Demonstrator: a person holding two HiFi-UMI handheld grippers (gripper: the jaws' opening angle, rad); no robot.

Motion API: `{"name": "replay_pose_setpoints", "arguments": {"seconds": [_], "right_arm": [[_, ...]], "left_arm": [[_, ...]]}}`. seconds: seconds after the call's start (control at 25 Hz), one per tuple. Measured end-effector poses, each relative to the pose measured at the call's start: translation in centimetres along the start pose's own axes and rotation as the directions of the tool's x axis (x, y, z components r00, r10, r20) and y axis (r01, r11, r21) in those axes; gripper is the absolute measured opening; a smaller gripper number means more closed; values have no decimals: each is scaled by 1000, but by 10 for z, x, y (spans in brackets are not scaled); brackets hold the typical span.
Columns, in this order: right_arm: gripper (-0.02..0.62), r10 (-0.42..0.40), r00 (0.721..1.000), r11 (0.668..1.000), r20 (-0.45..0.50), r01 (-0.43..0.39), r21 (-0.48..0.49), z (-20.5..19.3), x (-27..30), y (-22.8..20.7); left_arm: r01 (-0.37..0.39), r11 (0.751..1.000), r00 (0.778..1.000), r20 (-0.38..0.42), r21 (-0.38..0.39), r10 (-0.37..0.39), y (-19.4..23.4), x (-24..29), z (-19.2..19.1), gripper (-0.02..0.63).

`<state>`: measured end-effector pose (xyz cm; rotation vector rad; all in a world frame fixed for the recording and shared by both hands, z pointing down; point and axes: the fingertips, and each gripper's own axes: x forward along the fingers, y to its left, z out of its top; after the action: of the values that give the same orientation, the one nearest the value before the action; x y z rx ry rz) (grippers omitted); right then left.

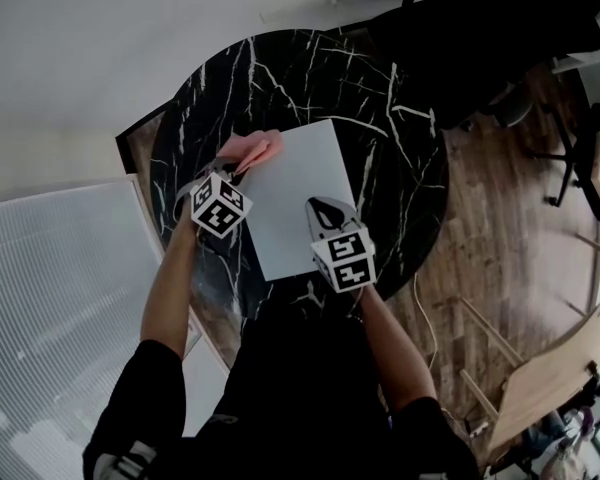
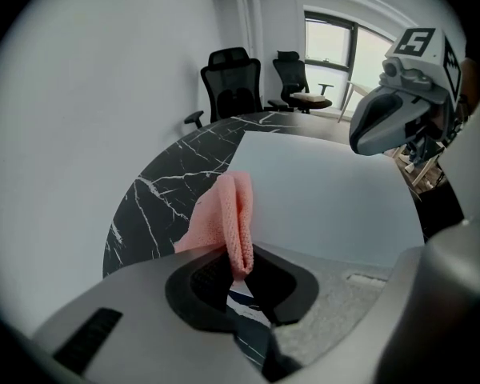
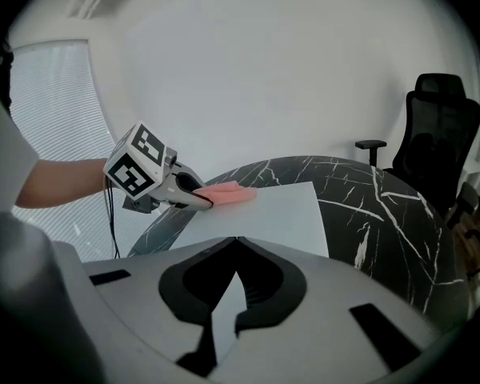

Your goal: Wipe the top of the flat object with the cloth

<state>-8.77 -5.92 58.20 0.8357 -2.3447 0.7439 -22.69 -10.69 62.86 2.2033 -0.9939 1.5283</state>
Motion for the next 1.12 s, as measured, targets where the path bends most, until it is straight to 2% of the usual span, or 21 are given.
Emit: {"name": "replay_pose_setpoints", "arguments": {"seconds": [0.28, 0.48, 1.12], "right_arm": [[-6, 5, 1000, 1000, -2, -5, 10, -5, -2, 0], [-6, 10, 1000, 1000, 2, -10, -8, -9, -4, 3], [-6, 39, 999, 999, 8, -39, -27, -22, -17, 12]], "left_arm": [[65, 997, 997, -45, 33, -64, -20, -5, -7, 21], [115, 993, 992, -61, 18, -113, -35, -9, -13, 21], [165, 986, 985, -64, 21, -163, -86, -23, -22, 21]]}}
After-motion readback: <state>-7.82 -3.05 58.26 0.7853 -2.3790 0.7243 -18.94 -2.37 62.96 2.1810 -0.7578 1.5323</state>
